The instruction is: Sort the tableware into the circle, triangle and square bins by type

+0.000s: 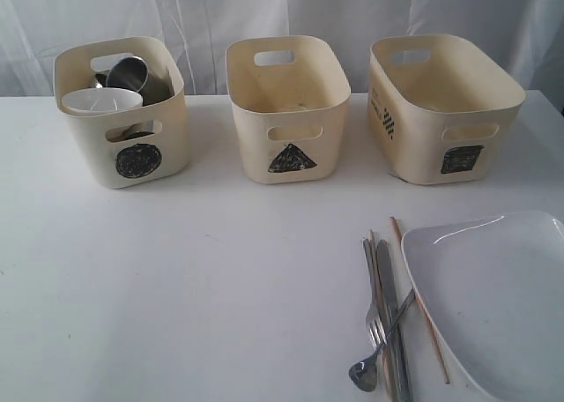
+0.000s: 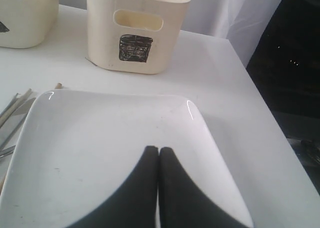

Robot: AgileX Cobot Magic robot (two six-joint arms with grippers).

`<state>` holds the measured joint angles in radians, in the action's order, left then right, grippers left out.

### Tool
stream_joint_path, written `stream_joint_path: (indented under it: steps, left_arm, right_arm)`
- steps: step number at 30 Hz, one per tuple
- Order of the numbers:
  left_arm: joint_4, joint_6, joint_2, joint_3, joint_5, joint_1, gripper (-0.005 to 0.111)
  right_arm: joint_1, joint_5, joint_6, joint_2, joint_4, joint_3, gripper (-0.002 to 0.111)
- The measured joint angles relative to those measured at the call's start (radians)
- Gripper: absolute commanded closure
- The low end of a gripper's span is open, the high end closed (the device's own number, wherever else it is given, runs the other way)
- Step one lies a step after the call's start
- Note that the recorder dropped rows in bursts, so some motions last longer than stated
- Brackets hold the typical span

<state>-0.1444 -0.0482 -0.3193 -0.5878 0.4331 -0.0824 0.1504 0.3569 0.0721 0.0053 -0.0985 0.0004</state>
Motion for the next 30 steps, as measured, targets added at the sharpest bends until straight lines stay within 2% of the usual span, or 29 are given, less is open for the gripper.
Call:
stream_joint_path:
  steps: [4, 6, 8, 9, 10, 12, 16, 18, 21, 25, 30]
  left_arm:
    - [-0.041, -0.048, 0.0, 0.008, 0.075, 0.0, 0.107]
    - [-0.074, -0.118, -0.008, 0.063, 0.132, 0.0, 0.107]
    - [-0.111, -0.231, -0.047, 0.161, 0.095, 0.0, 0.107]
    - [-0.127, -0.295, -0.072, 0.251, -0.007, 0.0, 0.107]
    - [-0.136, -0.321, -0.077, 0.29, -0.059, 0.0, 0.107]
    - [-0.156, -0.392, -0.062, 0.436, -0.278, 0.048, 0.107]
    - [-0.163, -0.413, 0.074, 0.572, -0.382, 0.209, 0.107]
    - [-0.165, -0.414, 0.18, 0.581, -0.374, 0.248, 0.107]
    - [-0.167, -0.411, 0.293, 0.581, -0.234, 0.254, 0.107]
    - [-0.167, -0.344, 0.31, 0.584, -0.143, 0.255, 0.107]
    - [-0.132, -0.324, 0.314, 0.584, -0.127, 0.255, 0.107]
  right_arm:
    - [0.0, 0.0, 0.0, 0.0, 0.0, 0.0, 0.108]
    - [0.0, 0.0, 0.0, 0.0, 0.0, 0.0, 0.108]
    - [0.0, 0.0, 0.0, 0.0, 0.0, 0.0, 0.108]
    - [0.0, 0.0, 0.0, 0.0, 0.0, 0.0, 0.108]
    - [0.0, 0.0, 0.0, 0.0, 0.0, 0.0, 0.108]
    - [0.0, 0.0, 0.0, 0.0, 0.0, 0.0, 0.108]
    - [0.0, 0.0, 0.0, 0.0, 0.0, 0.0, 0.108]
    - [0.0, 0.0, 0.0, 0.0, 0.0, 0.0, 0.108]
    - [0.0, 0.0, 0.0, 0.0, 0.0, 0.0, 0.108]
    - [0.0, 0.0, 0.0, 0.0, 0.0, 0.0, 0.108]
    - [0.0, 0.0, 0.0, 0.0, 0.0, 0.0, 0.108]
